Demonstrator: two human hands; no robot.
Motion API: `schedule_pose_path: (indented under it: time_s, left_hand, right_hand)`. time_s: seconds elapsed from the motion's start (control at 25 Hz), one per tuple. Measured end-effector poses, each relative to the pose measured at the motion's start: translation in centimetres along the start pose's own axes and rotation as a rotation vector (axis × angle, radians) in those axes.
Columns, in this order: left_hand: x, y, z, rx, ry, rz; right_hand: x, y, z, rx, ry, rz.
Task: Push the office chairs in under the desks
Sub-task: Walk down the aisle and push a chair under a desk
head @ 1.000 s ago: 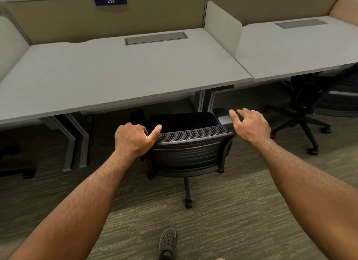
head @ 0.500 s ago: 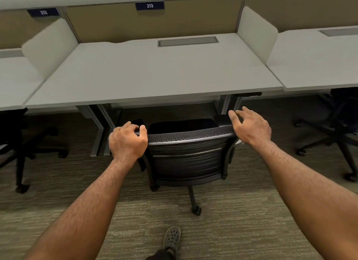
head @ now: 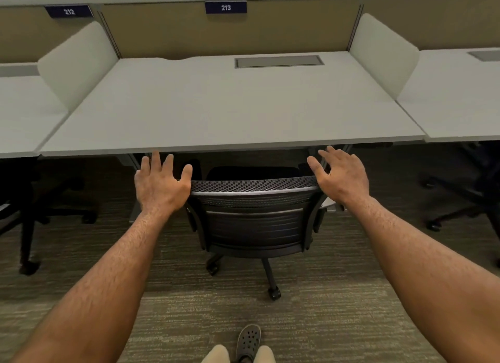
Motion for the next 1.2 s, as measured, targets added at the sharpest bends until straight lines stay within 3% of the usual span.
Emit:
schedule_pose_path:
  time_s: [0.24,0.48,0.92,1.2]
  left_hand:
    - [4.6,2.2,-0.1,0.023,-0.013,0.032]
    - [8.2,3.4,0.3,-0.227,-0.101,0.233]
    - [14.7,4.8,0.4,-0.345,0.023,0.153]
    - [17.1,4.7,-0.2,-0.321,0.016,0.120]
  right_hand:
    - [3.4,3.2,-1.7,-0.040,0.042,-0.028]
    - [8.1,6.2,-3.1,-0.095,0.155,-0.027]
    - [13.2,8.4,-4.1,-0.049,0.212,-0.030]
    - [15.7,8.4,-4.6,-0.051,0.237,-0.011]
Point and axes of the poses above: each hand's wrist, its own x-axis towards the middle knuckle, its own z-axis out of the back of the hand, y = z × x, the point moved 6 cm from there along x, towards the middle knuckle, and after that the axes turned 7 degrees about -x, right-handed, at the moved point
